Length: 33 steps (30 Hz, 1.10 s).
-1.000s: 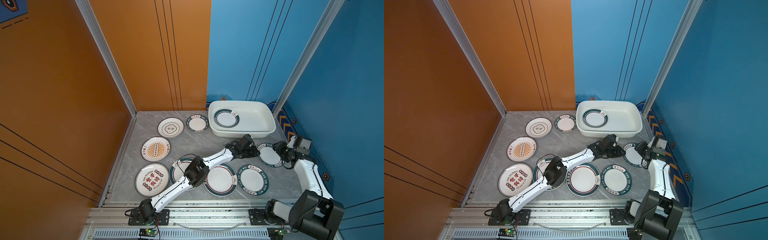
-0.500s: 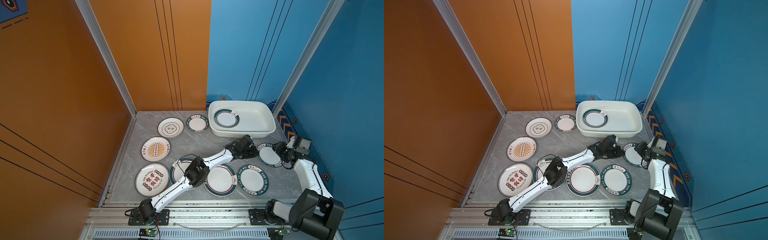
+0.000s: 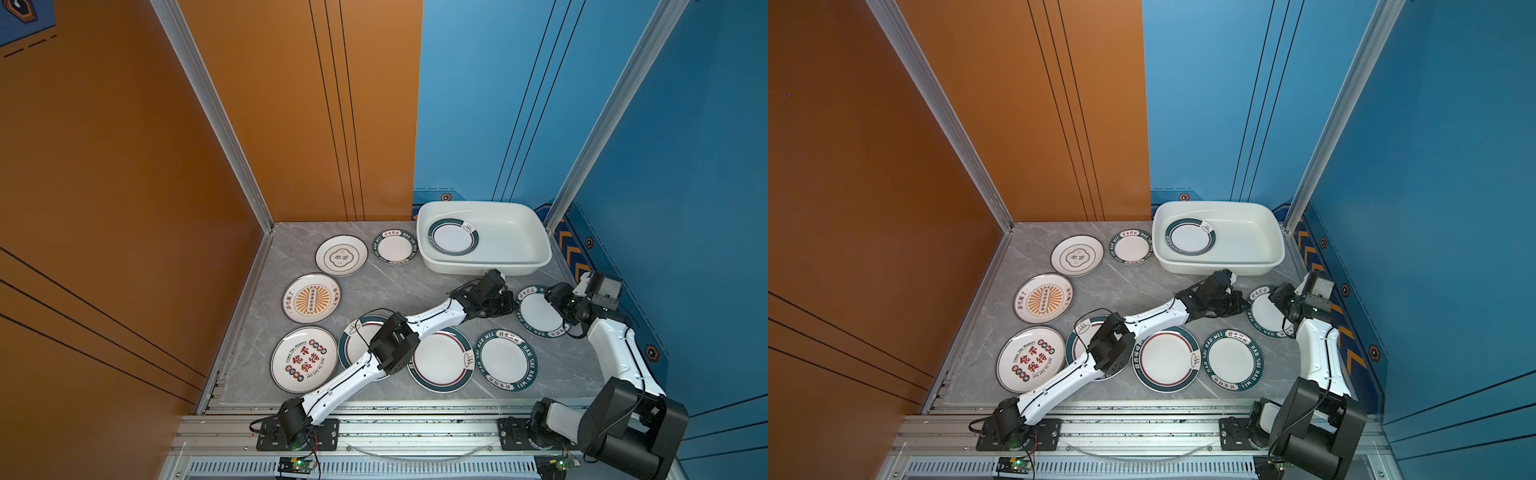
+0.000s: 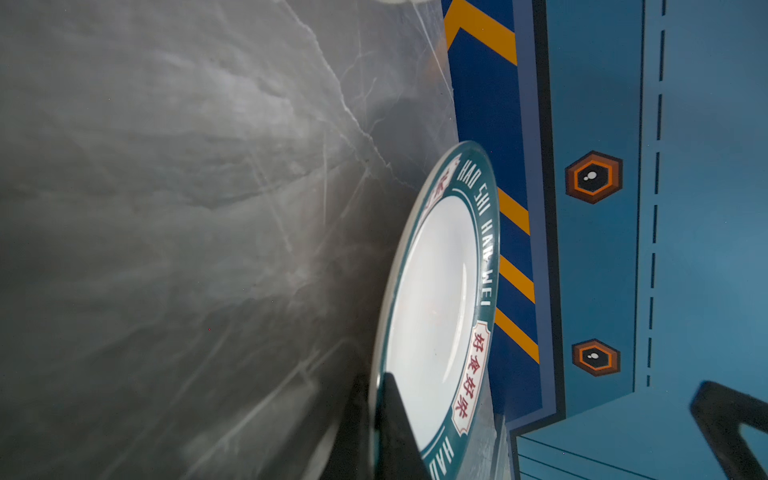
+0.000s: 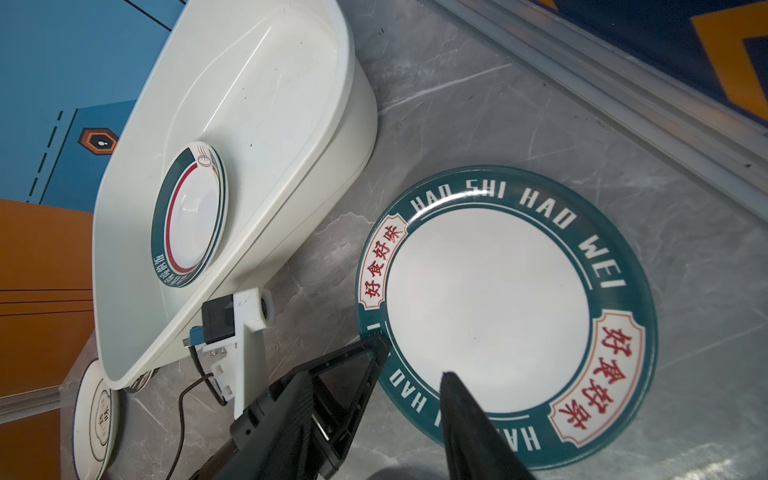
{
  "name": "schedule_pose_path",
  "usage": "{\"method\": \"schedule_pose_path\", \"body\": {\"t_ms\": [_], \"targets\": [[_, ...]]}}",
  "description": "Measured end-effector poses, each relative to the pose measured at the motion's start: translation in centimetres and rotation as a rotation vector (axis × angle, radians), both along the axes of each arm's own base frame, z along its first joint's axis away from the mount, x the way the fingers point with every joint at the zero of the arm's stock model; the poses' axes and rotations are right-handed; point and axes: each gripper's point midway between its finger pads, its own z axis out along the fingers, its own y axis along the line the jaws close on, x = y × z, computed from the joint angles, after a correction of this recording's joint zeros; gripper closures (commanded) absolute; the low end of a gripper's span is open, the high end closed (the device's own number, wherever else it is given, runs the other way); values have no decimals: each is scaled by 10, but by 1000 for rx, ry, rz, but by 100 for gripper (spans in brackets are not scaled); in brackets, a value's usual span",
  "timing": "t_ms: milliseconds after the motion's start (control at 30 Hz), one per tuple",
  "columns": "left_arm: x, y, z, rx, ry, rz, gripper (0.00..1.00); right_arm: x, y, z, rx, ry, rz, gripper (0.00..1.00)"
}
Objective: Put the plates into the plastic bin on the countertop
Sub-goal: 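Grasp the edge of the HAO SHI HAO WEI plate with the left gripper, then tilt the plate upright with the left gripper while the right gripper grasps its rim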
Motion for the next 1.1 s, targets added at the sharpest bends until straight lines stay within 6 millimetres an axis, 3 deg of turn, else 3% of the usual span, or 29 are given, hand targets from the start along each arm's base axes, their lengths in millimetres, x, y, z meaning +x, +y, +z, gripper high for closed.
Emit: {"method": "schedule_pose_path", "body": {"t_ms": [167, 300, 467, 700, 1100], "targets": [[-1, 5, 0, -3, 6, -8, 100, 1, 1, 0, 5, -7, 7, 47], [-7, 20, 2, 21, 31, -21, 100, 1, 3, 0, 11, -12, 15, 47], [-15, 58, 7, 81, 50, -26, 100, 2, 4, 1, 15, -20, 22, 47], [-7, 122, 22, 148, 24, 7, 100, 7, 9, 5, 25, -44, 41, 47], [25, 186, 43, 147, -26, 93, 100, 11, 35, 7, 35, -63, 124, 47]]}}
